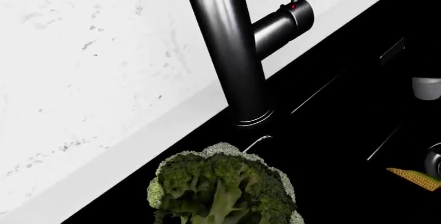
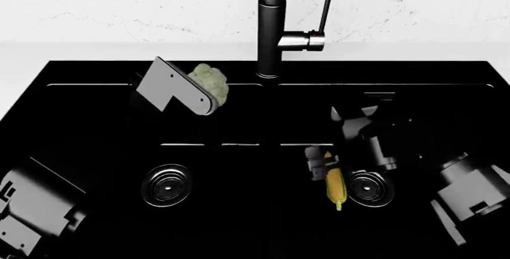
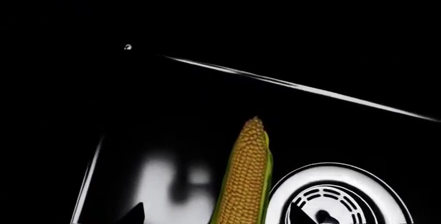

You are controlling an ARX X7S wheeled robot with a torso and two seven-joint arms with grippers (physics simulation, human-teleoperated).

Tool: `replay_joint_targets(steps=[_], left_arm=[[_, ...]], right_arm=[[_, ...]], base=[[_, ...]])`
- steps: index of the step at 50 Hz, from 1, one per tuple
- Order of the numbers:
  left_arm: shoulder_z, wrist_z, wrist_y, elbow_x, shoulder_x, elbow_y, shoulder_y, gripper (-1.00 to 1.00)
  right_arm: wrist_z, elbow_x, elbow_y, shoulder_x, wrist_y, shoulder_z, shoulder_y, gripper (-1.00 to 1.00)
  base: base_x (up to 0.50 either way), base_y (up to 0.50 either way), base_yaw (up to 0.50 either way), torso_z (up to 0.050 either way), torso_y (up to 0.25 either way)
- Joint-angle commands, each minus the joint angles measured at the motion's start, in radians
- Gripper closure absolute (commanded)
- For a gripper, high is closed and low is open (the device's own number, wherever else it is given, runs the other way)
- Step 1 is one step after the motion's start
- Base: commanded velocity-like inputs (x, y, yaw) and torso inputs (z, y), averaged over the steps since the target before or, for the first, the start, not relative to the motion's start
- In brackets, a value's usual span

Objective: Pick the vegetables from the sink and place them on the cutting board.

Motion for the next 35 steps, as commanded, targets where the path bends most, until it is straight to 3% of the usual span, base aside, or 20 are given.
replay_joint_targets(steps=[1,22,35], left_arm=[[-0.011,-0.014,-0.005,-0.023,-0.002,0.014,0.000,1.00],[-0.003,-0.012,0.003,-0.023,0.003,-0.001,0.004,1.00],[0.003,-0.010,0.007,-0.023,0.009,-0.009,0.002,1.00]], right_arm=[[-0.106,-0.085,0.168,-0.075,-0.070,-0.065,0.006,-1.00],[-0.344,-0.214,0.547,-0.240,-0.232,-0.165,-0.027,-1.00],[-0.363,-0.250,0.604,-0.249,-0.246,-0.136,-0.044,-1.00]], base=[[0.00,0.00,0.00,0.000,0.000],[0.00,0.00,0.00,0.000,0.000],[0.00,0.00,0.00,0.000,0.000]])
